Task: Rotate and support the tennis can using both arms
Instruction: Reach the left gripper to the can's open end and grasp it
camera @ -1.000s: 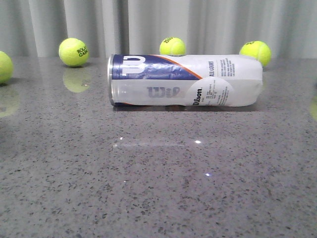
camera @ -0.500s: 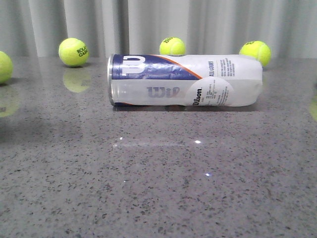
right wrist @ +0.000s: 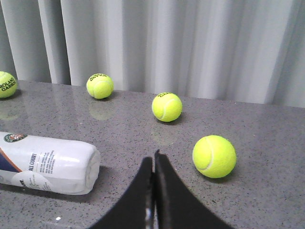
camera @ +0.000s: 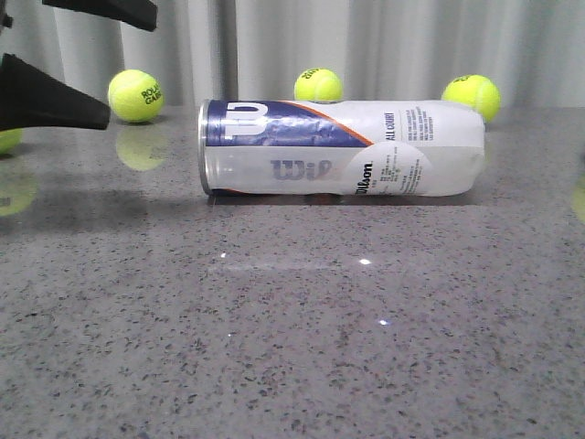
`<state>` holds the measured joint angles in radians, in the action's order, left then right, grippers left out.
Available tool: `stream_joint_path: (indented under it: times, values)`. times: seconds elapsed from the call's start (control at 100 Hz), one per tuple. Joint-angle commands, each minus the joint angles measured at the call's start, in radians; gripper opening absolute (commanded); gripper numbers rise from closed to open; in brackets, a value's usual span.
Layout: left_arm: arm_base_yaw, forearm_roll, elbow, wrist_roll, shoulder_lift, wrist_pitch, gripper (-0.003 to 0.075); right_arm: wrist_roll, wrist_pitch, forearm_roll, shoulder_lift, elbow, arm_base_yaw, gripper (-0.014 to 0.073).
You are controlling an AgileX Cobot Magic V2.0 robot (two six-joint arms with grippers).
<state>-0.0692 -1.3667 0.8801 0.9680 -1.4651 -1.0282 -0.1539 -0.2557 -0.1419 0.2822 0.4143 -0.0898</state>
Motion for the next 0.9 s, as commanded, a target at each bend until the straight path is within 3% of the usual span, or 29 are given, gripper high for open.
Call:
stream_joint_path:
  times: [0.0,0.4,0.68,0.77,0.89]
  values:
    - [0.0,-0.095,0.042,0.029,-0.015,-0.065,0.0618,0.0,0.085,-0.003,0.006,0.026,0.006,-0.007]
    - [-0.121,-0.102,0.189,0.038,-0.187,-0.07,0.0618,0.0,0.085,-0.003,0.006,0.026,0.006,-0.007]
    - [-0.187,-0.184,0.24,0.038,-0.262,-0.088,0.0614,0.0,0.085,-0.003,0.006,0.026,0.006,-0.007]
    - [-0.187,-0.19,0.24,0.038,-0.262,-0.088,0.0529,0.0,0.085,-0.003,0.006,0.026,0.006,-0.007]
    - [-0.187,-0.19,0.24,0.038,-0.262,-0.088,0.0265,0.0,0.085,-0.003,0.006,0.026,0.006,-0.007]
